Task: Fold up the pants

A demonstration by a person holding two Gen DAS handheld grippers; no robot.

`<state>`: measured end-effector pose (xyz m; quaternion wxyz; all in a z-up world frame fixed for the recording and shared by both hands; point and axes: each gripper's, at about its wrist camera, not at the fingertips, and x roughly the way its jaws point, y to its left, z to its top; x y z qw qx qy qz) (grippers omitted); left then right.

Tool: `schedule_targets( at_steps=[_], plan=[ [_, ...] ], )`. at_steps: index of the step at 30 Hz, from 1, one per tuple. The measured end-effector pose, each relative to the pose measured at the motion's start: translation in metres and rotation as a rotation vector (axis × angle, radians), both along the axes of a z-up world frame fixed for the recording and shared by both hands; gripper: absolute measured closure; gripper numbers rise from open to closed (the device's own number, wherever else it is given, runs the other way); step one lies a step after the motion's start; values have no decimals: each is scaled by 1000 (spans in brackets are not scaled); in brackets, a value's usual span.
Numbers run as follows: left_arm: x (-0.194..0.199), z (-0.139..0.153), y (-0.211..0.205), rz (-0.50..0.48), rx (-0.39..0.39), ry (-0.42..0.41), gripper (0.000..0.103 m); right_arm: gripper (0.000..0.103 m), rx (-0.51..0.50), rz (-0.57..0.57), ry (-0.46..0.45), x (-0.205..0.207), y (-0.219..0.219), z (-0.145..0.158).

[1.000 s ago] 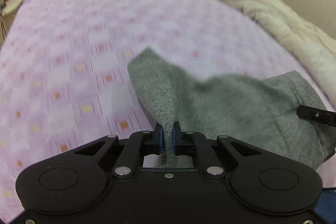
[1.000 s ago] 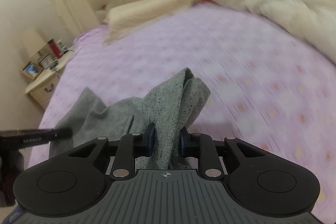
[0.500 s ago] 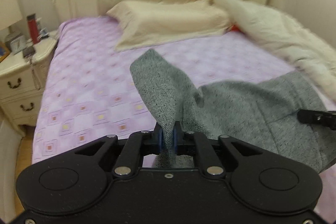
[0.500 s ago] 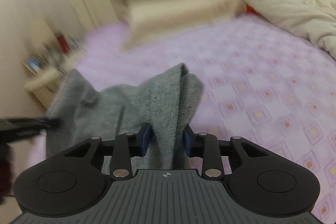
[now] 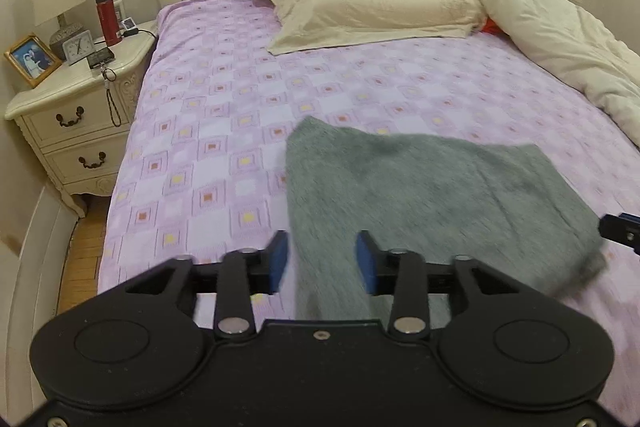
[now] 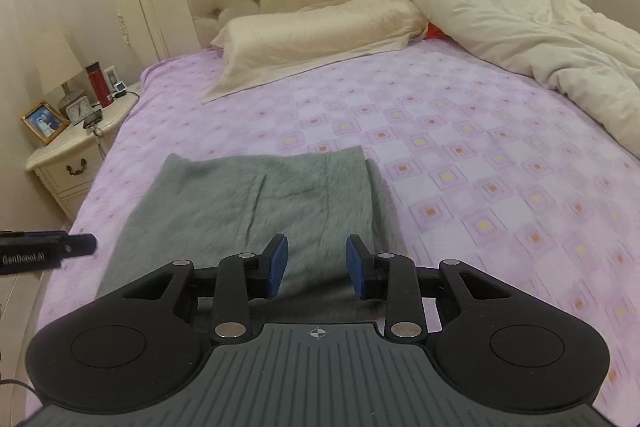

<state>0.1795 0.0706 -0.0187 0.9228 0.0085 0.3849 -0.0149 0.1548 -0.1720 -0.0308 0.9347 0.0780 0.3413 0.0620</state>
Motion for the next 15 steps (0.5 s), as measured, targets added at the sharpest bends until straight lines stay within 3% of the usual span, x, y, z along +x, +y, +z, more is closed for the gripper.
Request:
schedule_targets(
  at_steps=[5, 7, 15],
  plan=[
    [-44, 5, -19, -64, 2, 2, 48, 71, 2, -1, -4, -28, 8, 1],
    [-64, 6, -24, -81, -4, 8, 42, 71, 17, -15, 19, -41, 12, -1],
    [-116, 4, -31, -86, -2, 37, 40, 71, 48, -58, 33, -71, 32, 3]
  ],
)
